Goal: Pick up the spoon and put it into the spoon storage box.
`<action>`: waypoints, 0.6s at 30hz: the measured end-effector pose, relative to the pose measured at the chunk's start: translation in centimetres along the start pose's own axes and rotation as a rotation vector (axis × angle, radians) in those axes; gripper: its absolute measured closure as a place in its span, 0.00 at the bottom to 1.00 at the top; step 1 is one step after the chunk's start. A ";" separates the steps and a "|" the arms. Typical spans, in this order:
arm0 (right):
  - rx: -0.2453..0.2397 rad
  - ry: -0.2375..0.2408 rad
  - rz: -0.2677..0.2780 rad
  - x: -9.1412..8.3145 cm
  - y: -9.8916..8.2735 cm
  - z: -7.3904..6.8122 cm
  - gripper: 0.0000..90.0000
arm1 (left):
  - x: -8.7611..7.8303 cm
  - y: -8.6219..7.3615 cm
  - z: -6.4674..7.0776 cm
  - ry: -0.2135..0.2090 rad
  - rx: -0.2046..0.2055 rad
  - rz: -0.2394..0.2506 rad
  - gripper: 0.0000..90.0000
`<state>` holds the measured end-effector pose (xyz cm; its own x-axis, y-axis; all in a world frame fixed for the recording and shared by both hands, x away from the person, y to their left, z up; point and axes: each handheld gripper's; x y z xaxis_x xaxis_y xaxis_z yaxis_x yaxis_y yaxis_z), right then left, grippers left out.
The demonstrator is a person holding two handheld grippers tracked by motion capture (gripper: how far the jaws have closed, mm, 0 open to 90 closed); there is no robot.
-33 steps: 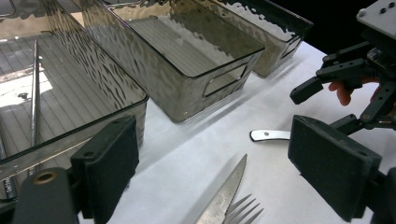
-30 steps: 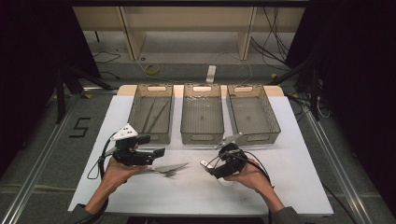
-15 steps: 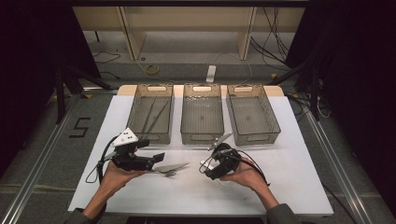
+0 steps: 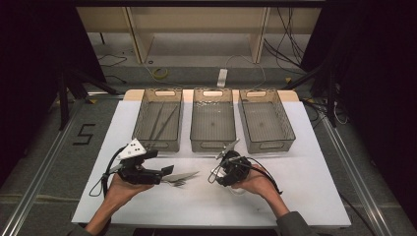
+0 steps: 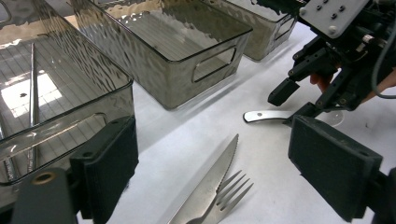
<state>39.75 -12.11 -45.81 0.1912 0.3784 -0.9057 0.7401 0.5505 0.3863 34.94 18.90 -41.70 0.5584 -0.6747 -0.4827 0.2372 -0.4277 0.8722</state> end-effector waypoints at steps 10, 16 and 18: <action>-0.015 -0.026 -0.044 0.6 0.0 -0.1 0.75 | 0.1 0.1 0.3 -0.010 0.014 0.000 0.17; -0.023 -0.030 -0.043 0.5 -0.1 0.0 0.81 | 0.2 0.1 0.4 -0.005 0.025 -0.006 0.17; -0.039 -0.035 -0.045 0.5 -0.1 0.0 0.83 | 0.1 0.0 0.3 -0.007 0.026 -0.008 0.17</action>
Point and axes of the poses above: each handheld gripper's, and its own axes: x roughly forward along the jaws, y roughly out of its top, z roughly to its right, and after that the axes turned 15 degrees about x, right-handed
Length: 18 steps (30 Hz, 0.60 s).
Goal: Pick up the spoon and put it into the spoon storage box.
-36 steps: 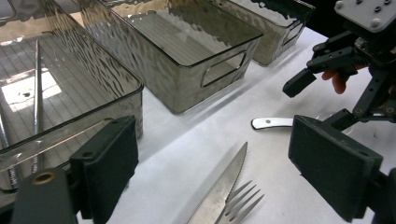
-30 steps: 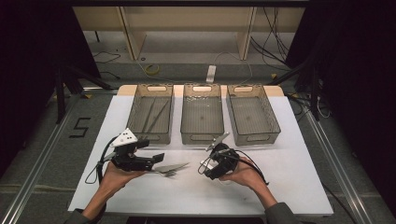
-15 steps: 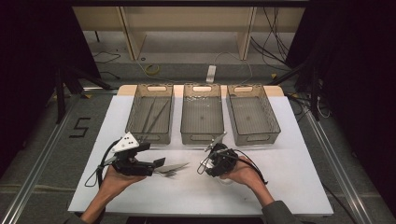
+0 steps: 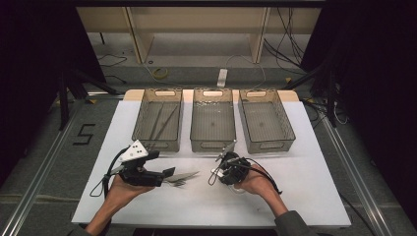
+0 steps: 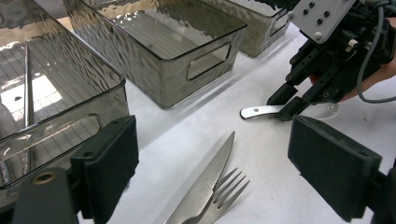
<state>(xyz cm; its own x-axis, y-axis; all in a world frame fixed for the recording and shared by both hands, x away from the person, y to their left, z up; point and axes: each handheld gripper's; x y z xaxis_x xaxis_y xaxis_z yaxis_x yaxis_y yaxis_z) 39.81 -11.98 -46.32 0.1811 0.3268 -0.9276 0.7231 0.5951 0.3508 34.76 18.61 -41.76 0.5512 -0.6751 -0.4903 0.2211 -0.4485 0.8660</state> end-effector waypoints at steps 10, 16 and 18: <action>-0.021 0.014 0.018 -1.1 0.0 0.4 0.84 | 0.0 0.0 0.0 0.005 0.006 -0.006 0.18; -0.005 0.036 0.054 -2.2 -0.1 0.9 0.84 | 0.0 0.0 0.0 0.009 0.005 -0.007 0.18; -0.013 0.033 0.058 -2.3 -0.1 1.0 0.84 | -0.1 0.0 -0.1 0.010 0.006 -0.007 0.18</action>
Point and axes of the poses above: each handheld gripper's, and its own axes: x roughly forward along the jaws, y roughly out of its top, z roughly to its right, and after that the axes turned 15 degrees about x, right-handed
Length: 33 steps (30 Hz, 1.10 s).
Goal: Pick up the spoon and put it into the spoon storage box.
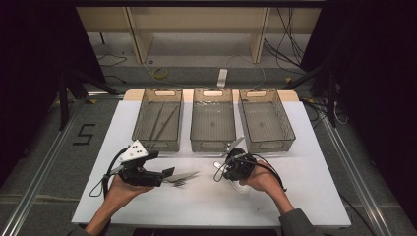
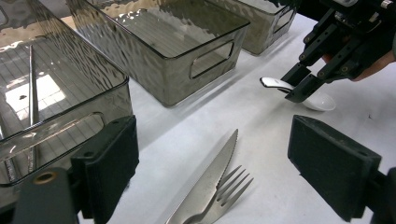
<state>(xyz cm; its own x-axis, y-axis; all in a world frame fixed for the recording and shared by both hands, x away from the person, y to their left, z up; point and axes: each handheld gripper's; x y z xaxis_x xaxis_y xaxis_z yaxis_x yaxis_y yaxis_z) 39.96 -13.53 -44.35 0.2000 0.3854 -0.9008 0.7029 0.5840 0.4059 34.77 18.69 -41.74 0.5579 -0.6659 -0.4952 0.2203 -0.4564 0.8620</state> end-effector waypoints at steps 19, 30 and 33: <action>0.025 0.021 0.195 -5.4 3.1 1.2 0.84 | -0.1 -0.1 -0.5 0.033 -0.024 -0.003 0.18; 0.046 0.029 0.272 -6.7 7.6 1.8 0.84 | -0.3 -0.3 -0.9 0.051 -0.038 0.002 0.18; 0.048 0.023 0.272 -6.6 8.4 1.9 0.84 | -0.3 -0.3 -1.0 0.052 -0.040 0.006 0.18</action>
Point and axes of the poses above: each handheld gripper's, and its own axes: x roughly forward along the jaws, y roughly out of its top, z roughly to its right, and after that the axes turned 15 degrees about x, right-handed
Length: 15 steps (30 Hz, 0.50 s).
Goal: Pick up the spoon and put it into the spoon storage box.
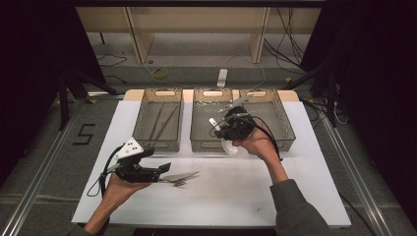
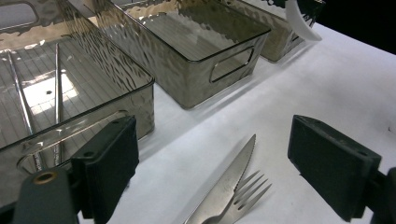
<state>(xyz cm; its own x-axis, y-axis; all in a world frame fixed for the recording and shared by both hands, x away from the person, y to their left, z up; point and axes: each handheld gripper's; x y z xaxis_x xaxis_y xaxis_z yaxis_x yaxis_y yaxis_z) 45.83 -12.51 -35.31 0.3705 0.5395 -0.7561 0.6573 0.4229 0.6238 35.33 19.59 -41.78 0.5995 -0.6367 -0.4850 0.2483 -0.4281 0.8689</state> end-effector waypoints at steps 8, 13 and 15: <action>0.027 0.003 0.046 0.1 2.2 0.3 0.84 | 0.0 0.0 0.0 0.005 -0.003 0.005 0.17; 0.040 -0.010 0.049 0.6 3.1 0.8 0.84 | 0.0 0.0 0.0 0.005 -0.005 0.007 0.17; 0.045 -0.012 0.054 0.8 3.5 1.0 0.84 | 0.0 0.0 0.0 0.004 -0.006 0.011 0.17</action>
<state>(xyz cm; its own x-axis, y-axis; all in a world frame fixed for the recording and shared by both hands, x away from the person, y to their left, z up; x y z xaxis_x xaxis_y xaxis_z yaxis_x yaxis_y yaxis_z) 49.06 -11.31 -33.98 0.4141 0.5519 -0.7238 0.6644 0.3602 0.6548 35.35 19.61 -41.76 0.6051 -0.6386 -0.4754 0.2462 -0.4178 0.8746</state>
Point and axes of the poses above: each handheld gripper's, and its own axes: x roughly forward along the jaws, y roughly out of its top, z roughly to its right, and after that the axes turned 15 degrees about x, right-handed
